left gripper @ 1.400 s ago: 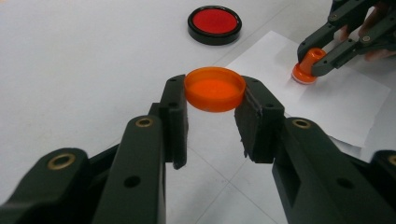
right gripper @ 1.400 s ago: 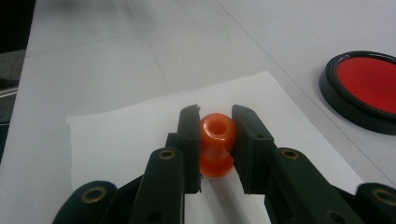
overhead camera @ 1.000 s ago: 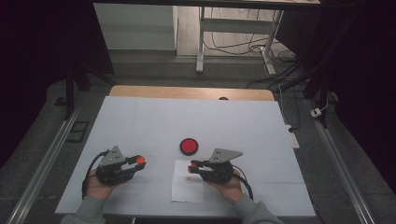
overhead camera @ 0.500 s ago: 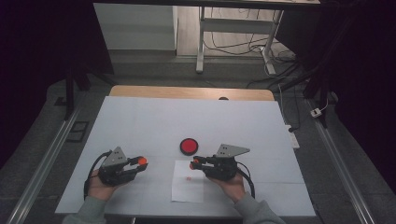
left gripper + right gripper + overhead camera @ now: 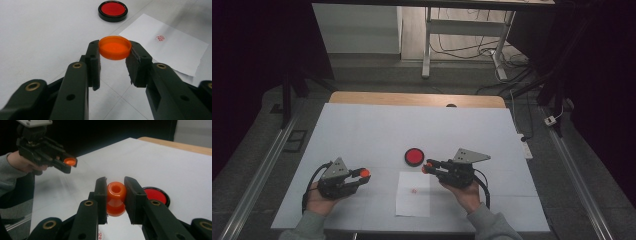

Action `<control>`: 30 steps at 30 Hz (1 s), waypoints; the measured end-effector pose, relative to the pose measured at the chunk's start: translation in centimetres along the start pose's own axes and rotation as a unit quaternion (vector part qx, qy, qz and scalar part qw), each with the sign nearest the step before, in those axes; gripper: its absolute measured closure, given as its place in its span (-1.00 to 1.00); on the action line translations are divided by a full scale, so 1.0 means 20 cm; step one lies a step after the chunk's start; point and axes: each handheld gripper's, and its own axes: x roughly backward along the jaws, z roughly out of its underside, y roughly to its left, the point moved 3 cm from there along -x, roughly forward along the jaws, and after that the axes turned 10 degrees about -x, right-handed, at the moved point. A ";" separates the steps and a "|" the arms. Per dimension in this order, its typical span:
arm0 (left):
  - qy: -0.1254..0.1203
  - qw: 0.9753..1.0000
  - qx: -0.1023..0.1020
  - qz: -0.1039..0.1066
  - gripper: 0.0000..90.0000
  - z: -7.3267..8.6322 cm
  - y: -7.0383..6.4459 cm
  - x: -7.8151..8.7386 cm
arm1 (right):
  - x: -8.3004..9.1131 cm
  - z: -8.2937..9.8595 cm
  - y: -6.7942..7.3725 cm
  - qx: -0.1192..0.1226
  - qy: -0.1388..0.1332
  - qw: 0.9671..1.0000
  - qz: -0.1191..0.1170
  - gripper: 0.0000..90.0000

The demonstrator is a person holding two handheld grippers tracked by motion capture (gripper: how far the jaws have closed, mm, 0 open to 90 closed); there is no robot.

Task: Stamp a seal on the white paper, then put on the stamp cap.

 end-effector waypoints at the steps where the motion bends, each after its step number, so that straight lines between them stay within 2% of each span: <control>1: 0.000 1.000 -0.001 0.000 0.45 0.00 0.00 0.00 | 0.01 -0.01 0.00 0.000 -0.002 1.000 0.001 0.61; 10: 0.001 1.000 -0.002 0.000 0.45 0.00 0.00 0.00 | 0.04 -0.04 -0.01 0.001 -0.016 1.000 0.005 0.61; 30: 0.001 1.000 -0.005 0.004 0.45 -0.01 -0.01 -0.01 | 0.05 -0.05 0.00 0.009 -0.018 1.000 0.001 0.61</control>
